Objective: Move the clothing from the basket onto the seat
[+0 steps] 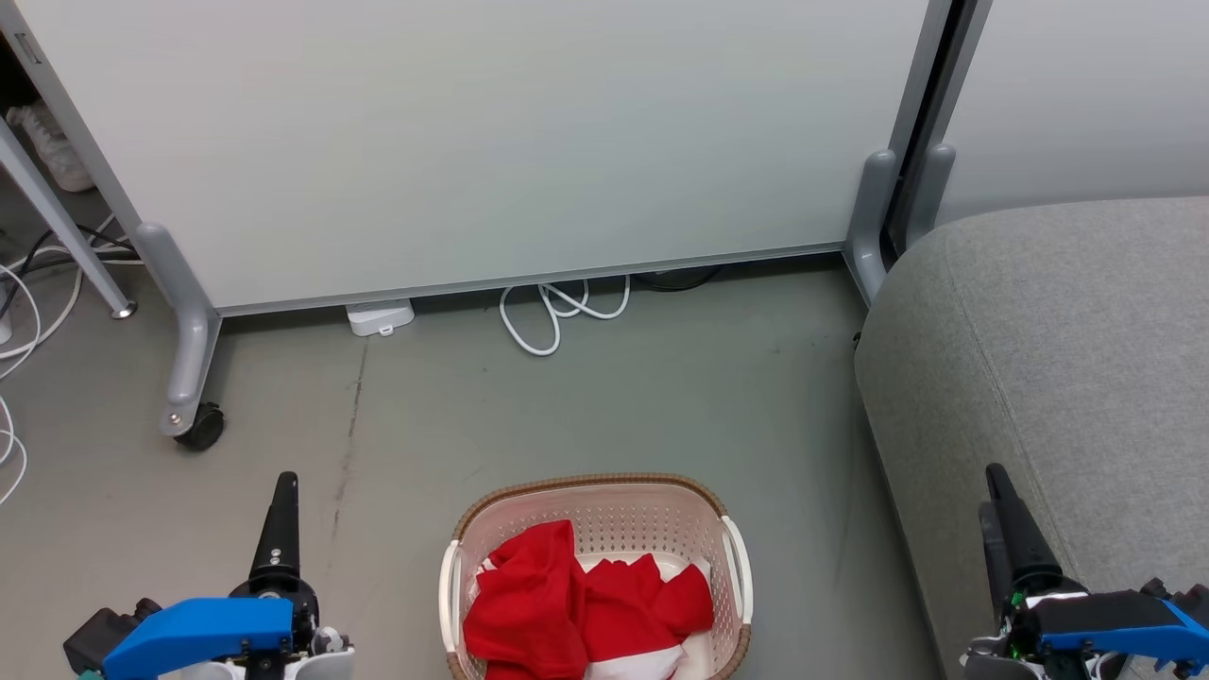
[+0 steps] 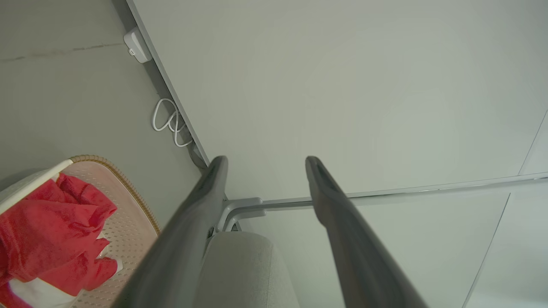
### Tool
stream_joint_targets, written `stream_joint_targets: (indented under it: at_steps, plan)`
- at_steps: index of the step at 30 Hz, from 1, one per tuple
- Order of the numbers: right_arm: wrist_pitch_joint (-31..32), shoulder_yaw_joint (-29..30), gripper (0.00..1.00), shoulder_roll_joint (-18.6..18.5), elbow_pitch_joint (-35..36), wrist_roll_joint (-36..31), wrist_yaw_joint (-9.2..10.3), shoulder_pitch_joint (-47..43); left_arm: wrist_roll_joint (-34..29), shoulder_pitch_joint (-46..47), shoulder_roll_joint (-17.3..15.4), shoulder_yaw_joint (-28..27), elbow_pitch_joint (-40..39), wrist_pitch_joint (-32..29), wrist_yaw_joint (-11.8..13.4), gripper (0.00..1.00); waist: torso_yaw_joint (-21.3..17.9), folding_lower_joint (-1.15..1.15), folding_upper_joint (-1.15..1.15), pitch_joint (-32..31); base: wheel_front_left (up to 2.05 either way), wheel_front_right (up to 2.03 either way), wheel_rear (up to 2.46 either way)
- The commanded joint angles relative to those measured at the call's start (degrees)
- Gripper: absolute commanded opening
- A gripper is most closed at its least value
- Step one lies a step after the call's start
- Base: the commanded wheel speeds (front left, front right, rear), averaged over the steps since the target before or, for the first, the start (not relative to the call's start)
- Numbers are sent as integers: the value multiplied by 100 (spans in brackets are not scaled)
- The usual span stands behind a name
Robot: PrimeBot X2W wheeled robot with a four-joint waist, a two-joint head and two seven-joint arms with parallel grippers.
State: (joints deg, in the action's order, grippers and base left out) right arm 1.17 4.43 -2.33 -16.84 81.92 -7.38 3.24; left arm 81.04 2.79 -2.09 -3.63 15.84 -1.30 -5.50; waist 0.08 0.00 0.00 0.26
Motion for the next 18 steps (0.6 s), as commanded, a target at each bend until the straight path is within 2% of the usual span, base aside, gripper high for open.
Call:
stream_joint_targets:
  at_steps: [1, 18]
  plan:
    - [-67, 17, 100, -28, 115, -257, -4, 159, -238, 194, -49, 38, -146, 78, 34, 100, 3, 0, 0, 4, 0, 0, 0]
    - [-445, -31, 100, -39, 271, -2586, -7, 192, -2577, 178, -81, 298, -263, 455, 63, 100, 17, 0, 0, 42, 0, 0, 0]
